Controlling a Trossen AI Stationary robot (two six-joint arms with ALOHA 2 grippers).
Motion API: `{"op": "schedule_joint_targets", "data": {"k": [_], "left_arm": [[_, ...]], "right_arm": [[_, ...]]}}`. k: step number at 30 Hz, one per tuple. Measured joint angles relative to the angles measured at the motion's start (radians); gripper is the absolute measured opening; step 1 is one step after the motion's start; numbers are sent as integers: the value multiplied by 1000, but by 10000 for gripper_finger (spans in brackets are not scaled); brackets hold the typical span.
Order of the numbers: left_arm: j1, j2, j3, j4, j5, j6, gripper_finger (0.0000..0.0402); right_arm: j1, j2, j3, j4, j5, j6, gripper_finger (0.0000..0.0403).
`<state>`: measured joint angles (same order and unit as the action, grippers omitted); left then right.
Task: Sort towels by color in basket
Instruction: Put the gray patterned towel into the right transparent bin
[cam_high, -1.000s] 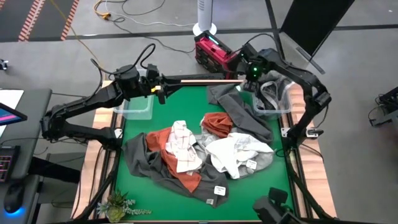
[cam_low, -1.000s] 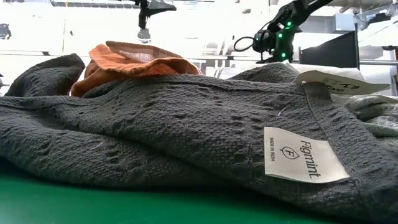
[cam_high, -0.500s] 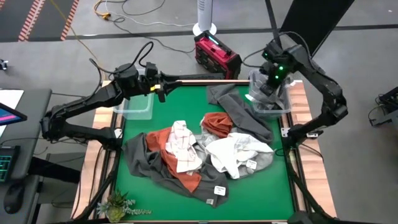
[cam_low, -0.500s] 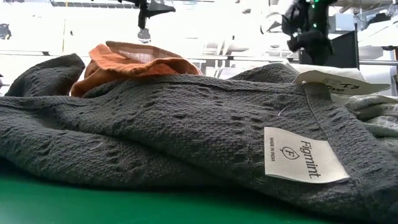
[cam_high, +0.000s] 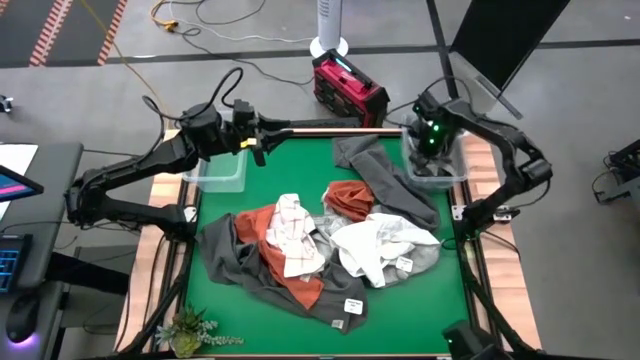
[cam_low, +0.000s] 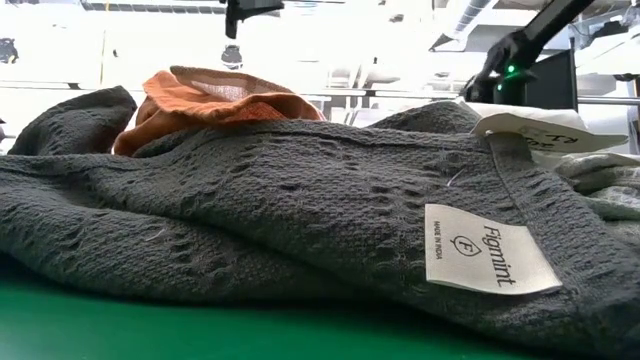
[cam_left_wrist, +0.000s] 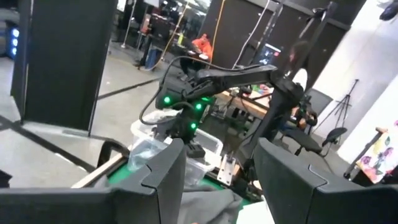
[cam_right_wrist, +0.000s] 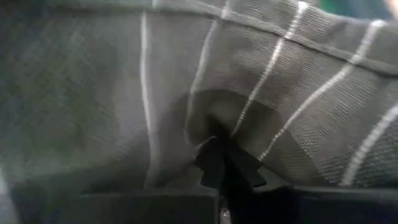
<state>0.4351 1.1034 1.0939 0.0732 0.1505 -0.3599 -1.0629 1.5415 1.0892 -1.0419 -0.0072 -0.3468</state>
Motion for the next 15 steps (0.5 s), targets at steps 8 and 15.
{"op": "schedule_joint_targets", "data": {"k": [8, 15], "left_arm": [[0, 0, 0, -14, -1, 23, 180], [1, 0, 0, -15, -6, 53, 180]], "right_arm": [[-3, 9, 18, -58, -34, -24, 75], [6, -46, 92, -268, -58, -163, 187]]}}
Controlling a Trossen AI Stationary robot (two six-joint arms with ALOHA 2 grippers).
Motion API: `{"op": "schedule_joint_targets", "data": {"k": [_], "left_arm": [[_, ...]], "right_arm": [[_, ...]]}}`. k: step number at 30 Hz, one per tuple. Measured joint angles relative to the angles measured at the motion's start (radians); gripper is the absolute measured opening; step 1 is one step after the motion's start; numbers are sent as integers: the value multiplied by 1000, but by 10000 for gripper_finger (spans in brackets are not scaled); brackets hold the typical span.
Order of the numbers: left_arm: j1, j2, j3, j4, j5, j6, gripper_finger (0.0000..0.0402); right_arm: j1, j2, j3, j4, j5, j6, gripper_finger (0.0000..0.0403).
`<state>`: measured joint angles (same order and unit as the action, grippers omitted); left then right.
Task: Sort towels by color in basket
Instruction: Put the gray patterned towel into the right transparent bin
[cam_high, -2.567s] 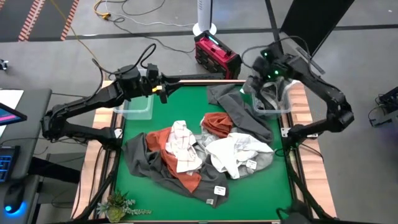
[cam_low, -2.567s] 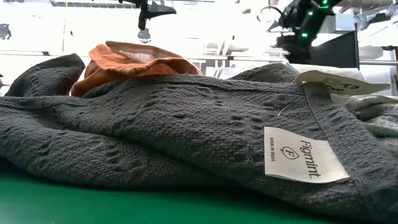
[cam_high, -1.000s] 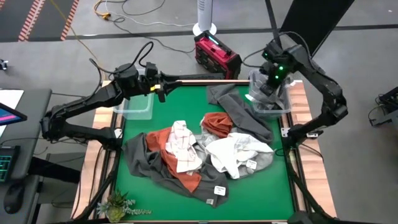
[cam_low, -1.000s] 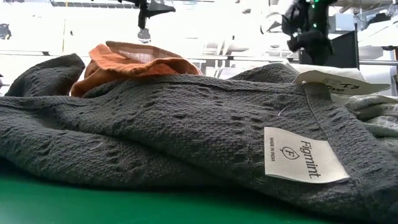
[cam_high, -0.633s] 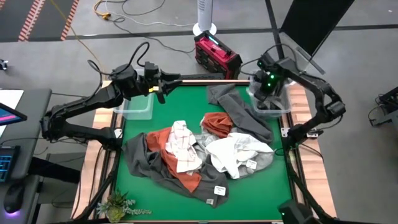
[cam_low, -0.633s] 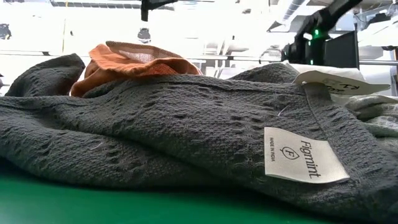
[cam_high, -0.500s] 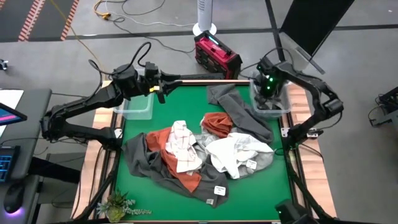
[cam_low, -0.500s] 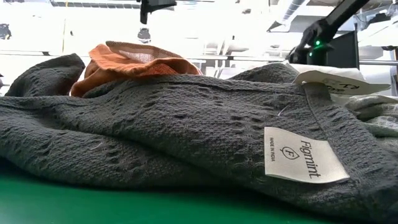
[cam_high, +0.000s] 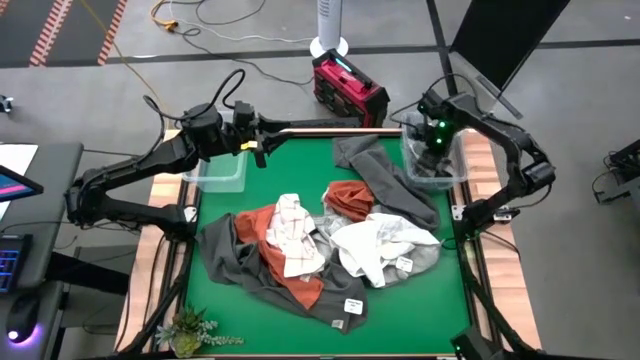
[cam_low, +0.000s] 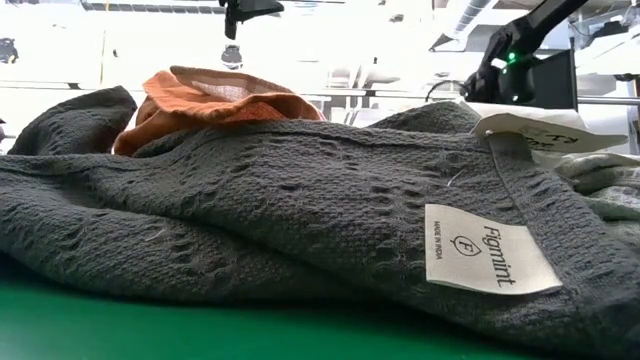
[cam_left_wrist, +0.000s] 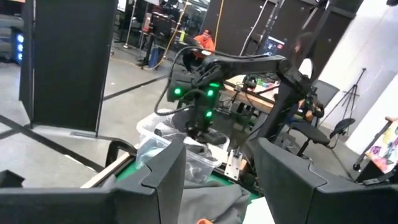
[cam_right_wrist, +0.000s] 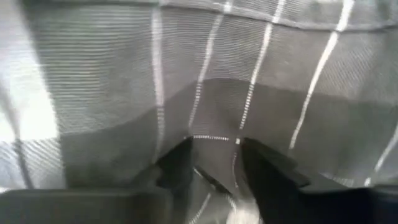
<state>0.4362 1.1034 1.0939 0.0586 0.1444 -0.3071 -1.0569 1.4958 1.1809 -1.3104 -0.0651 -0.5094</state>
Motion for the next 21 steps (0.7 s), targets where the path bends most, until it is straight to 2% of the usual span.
{"op": "schedule_joint_targets", "data": {"k": [3, 7, 9, 12, 21], "left_arm": [[0, 0, 0, 0, 0, 1, 180], [0, 0, 0, -1, 0, 12, 180], [0, 0, 0, -4, 0, 12, 180], [-1, 0, 0, -29, 1, 11, 180], [-16, 0, -1, -67, 7, 7, 180]], "right_arm": [[48, -20, 2, 2, 34, -70, 246], [124, -19, -21, 150, 223, -196, 289], [137, -17, -53, 267, 271, -219, 294], [140, -18, -91, 392, 272, -225, 293], [96, -22, -224, 407, 264, -211, 281]]}}
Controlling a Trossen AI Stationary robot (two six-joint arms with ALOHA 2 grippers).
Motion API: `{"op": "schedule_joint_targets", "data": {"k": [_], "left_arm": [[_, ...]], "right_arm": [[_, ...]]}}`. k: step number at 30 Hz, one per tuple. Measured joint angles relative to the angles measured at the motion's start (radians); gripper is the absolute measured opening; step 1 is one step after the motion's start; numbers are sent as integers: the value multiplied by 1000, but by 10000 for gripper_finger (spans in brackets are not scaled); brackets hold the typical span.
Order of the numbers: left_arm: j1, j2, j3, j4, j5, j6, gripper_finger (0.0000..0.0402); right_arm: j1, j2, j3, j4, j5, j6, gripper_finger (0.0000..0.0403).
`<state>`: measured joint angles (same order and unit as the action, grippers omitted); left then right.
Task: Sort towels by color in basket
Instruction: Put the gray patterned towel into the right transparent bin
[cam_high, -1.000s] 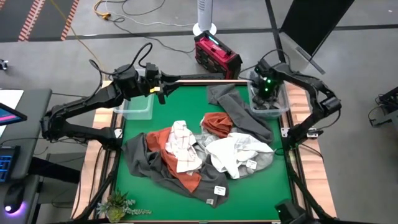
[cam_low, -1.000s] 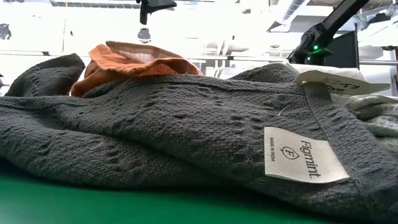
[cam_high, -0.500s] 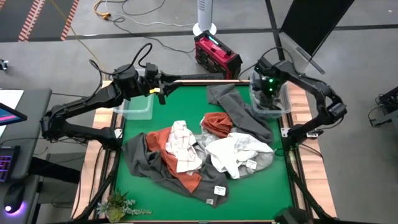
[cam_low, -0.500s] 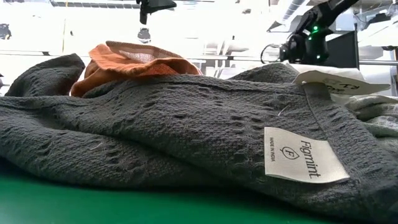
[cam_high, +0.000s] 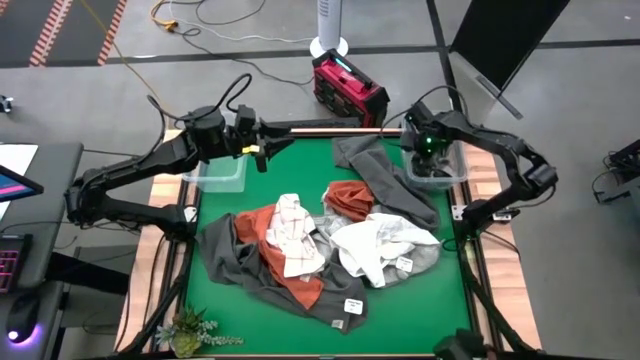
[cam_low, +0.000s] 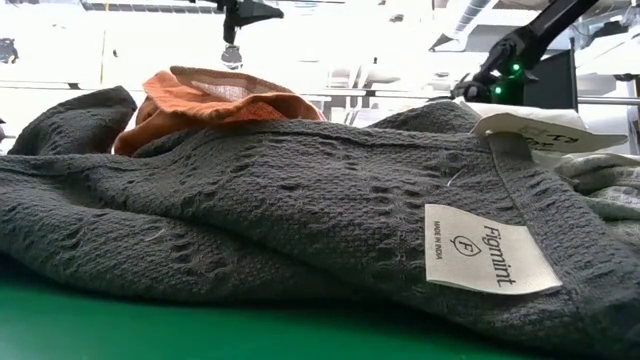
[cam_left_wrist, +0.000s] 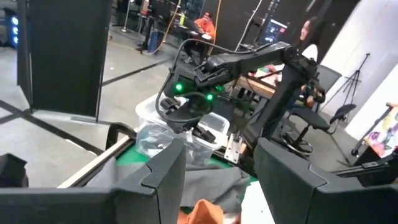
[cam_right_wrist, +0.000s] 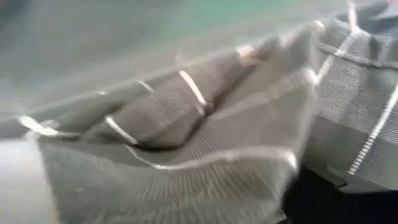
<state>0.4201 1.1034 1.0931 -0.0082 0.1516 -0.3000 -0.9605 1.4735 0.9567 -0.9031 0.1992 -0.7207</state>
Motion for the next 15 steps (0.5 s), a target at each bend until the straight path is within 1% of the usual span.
{"op": "schedule_joint_targets", "data": {"k": [3, 6, 10, 12, 15], "left_arm": [[-3, 0, 0, -1, 0, 1, 180], [-2, 0, 0, -3, 0, 1, 180], [2, 0, 0, -3, 0, 1, 180], [7, 0, 0, -2, 0, 1, 180], [12, 0, 0, -2, -1, 4, 180]], "right_arm": [[3, -1, -42, 42, -29, 36, 280], [-6, 0, -44, 28, -74, 62, 280], [8, -3, 26, -67, -60, 138, 280], [23, -18, 68, -108, -36, 187, 280], [41, -59, 123, -100, 4, 193, 280]]}}
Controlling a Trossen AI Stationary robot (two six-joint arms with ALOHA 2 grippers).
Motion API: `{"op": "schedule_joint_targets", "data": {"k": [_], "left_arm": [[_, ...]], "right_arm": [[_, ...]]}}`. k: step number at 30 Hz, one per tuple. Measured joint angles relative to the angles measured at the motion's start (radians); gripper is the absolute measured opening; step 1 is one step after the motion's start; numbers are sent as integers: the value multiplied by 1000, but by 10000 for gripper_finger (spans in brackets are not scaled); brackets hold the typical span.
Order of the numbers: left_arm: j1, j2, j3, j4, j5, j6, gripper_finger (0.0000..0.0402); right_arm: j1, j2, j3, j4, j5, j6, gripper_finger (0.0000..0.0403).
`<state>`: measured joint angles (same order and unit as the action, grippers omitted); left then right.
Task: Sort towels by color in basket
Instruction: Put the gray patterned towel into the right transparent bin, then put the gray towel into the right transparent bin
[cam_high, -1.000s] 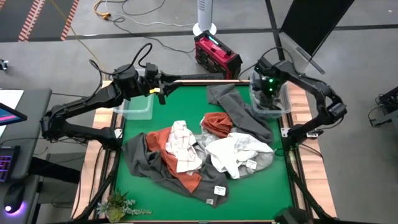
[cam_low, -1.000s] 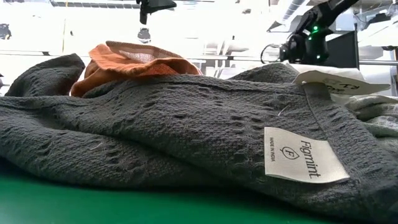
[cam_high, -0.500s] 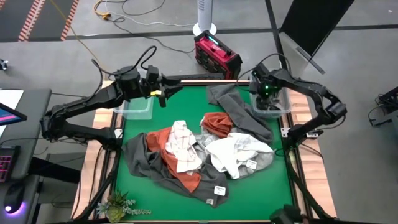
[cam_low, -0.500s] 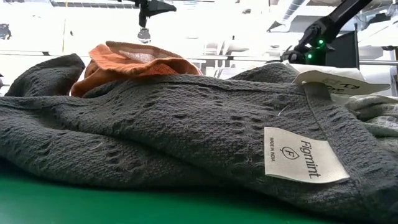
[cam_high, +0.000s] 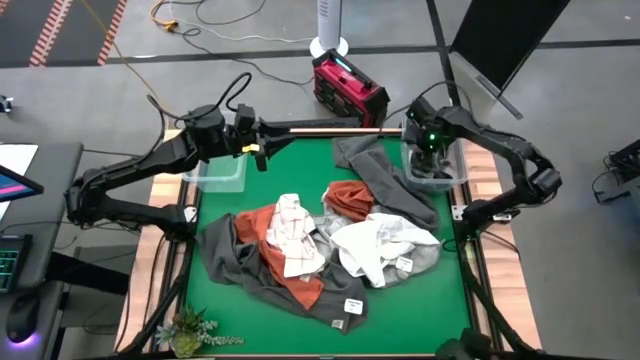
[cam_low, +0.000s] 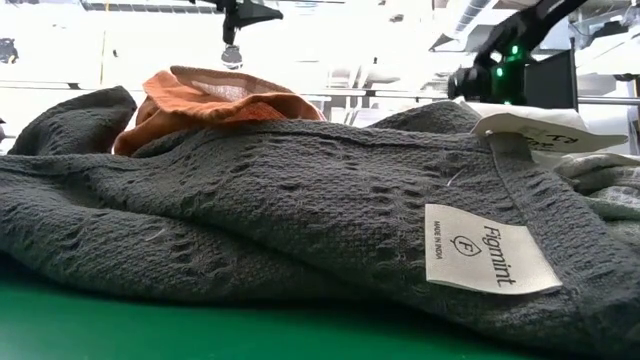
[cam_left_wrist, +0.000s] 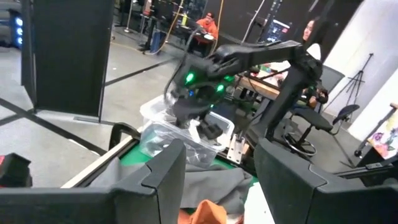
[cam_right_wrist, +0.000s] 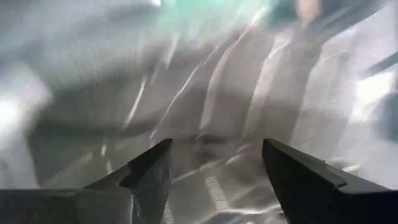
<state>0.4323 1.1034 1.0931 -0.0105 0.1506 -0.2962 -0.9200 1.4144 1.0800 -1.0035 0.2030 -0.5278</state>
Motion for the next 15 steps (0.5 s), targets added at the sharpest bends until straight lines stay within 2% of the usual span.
{"op": "schedule_joint_targets", "data": {"k": [7, 11, 15], "left_arm": [[0, 0, 0, 0, -1, -2, 180], [1, 0, 0, 0, -1, -12, 180], [1, 0, 0, 0, 0, -19, 180]], "right_arm": [[42, -79, 95, -79, 90, 56, 280], [104, -127, 154, -112, 91, 97, 280], [214, -150, 207, -121, 62, 184, 280]]}}
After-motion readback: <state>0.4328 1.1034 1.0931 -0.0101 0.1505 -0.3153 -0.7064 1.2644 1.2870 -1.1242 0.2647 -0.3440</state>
